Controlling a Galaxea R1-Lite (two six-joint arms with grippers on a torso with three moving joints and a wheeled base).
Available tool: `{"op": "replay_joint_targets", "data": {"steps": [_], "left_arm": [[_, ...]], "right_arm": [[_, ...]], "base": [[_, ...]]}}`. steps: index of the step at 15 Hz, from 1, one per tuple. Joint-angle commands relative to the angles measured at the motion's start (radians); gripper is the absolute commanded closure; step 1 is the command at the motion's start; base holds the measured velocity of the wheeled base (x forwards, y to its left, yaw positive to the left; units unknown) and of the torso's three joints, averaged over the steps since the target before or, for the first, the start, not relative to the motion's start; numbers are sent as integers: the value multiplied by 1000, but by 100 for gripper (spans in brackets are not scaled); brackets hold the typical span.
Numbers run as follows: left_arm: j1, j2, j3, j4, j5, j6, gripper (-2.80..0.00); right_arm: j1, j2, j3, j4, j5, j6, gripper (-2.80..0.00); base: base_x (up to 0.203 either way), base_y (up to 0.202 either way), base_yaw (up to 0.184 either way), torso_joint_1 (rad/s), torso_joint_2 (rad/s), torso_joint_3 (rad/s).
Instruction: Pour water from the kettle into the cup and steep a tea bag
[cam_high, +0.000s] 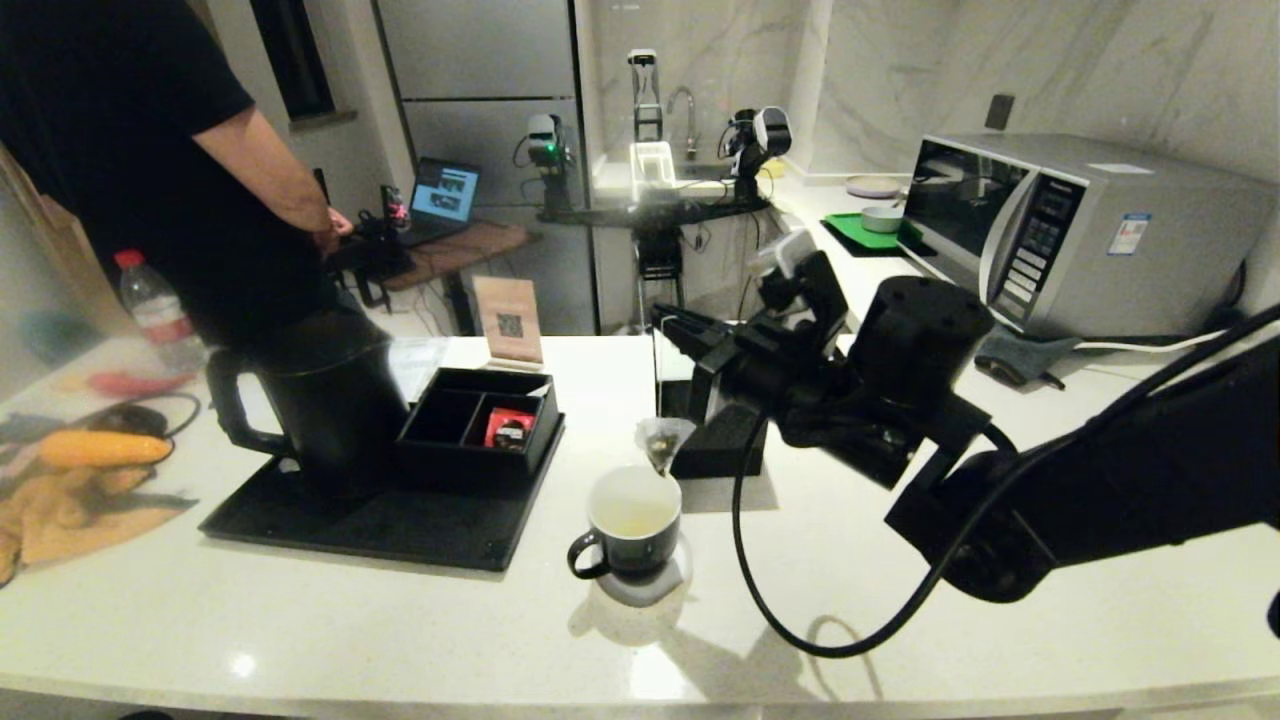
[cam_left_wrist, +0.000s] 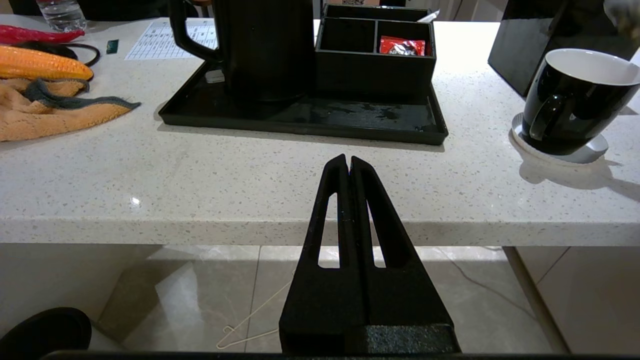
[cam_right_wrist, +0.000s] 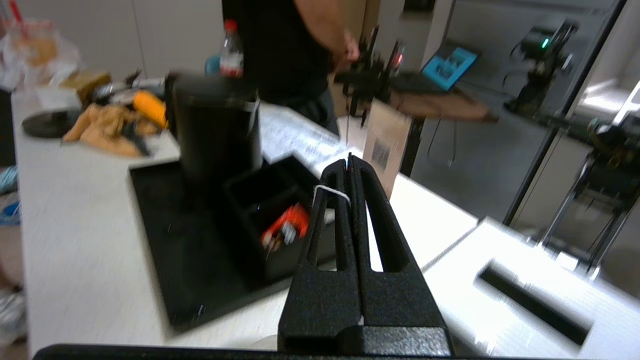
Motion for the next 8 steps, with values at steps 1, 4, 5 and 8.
{"op": "replay_joint_targets", "data": {"steps": [1,4,5,8], "left_arm": [[0,0,0,0,0,-2,0],[0,0,0,0,0,-1,0],[0,0,0,0,0,-1,0],[0,0,0,0,0,-1,0]], "right_arm": [[-4,2,-134,61,2,-1,0],[-32,27,-326,189,2,-1,0],[-48,43,-387,225,2,-1,0],[-112,100,-557,327,2,-1,0]], "base": [[0,0,0,0,0,0],[0,0,0,0,0,0],[0,0,0,0,0,0],[0,0,0,0,0,0]]}}
